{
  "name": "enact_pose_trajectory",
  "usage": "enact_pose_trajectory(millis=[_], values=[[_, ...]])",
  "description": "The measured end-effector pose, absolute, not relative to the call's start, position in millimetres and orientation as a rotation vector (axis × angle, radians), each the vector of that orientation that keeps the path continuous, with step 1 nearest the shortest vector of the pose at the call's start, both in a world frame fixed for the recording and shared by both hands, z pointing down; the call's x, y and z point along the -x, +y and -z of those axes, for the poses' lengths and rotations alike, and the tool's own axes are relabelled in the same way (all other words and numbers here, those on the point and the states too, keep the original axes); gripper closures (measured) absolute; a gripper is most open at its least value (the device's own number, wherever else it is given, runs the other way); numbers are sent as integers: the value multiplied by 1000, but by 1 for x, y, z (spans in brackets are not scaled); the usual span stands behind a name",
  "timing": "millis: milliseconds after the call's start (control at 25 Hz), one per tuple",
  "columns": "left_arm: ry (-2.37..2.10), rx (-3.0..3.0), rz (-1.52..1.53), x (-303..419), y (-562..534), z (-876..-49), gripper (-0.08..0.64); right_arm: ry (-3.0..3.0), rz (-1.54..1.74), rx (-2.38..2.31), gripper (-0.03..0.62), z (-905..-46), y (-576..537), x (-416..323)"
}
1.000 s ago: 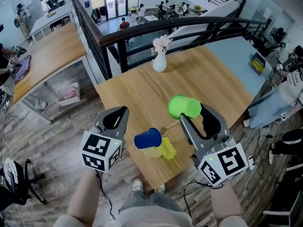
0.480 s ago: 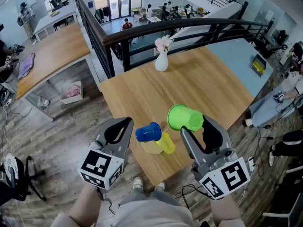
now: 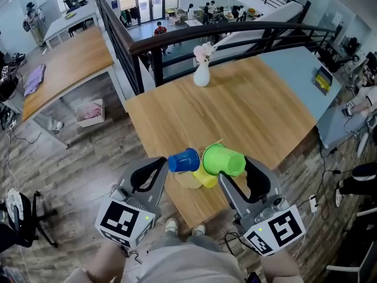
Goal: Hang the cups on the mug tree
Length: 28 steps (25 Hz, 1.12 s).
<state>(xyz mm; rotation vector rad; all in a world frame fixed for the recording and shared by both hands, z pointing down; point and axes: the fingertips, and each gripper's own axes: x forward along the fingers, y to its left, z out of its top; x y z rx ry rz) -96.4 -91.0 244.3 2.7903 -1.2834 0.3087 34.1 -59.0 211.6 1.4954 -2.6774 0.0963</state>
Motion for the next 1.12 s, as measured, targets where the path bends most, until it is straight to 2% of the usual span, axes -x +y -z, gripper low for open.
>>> enact_pose_trajectory(millis=[600, 1120], values=[[-1241, -2845, -342, 71, -89, -241, 558, -2615, -64, -1657, 368, -209, -66, -71], [-1191, -2845, -382, 37, -112, -258, 557, -2579, -170, -1663, 368, -240, -108, -103]])
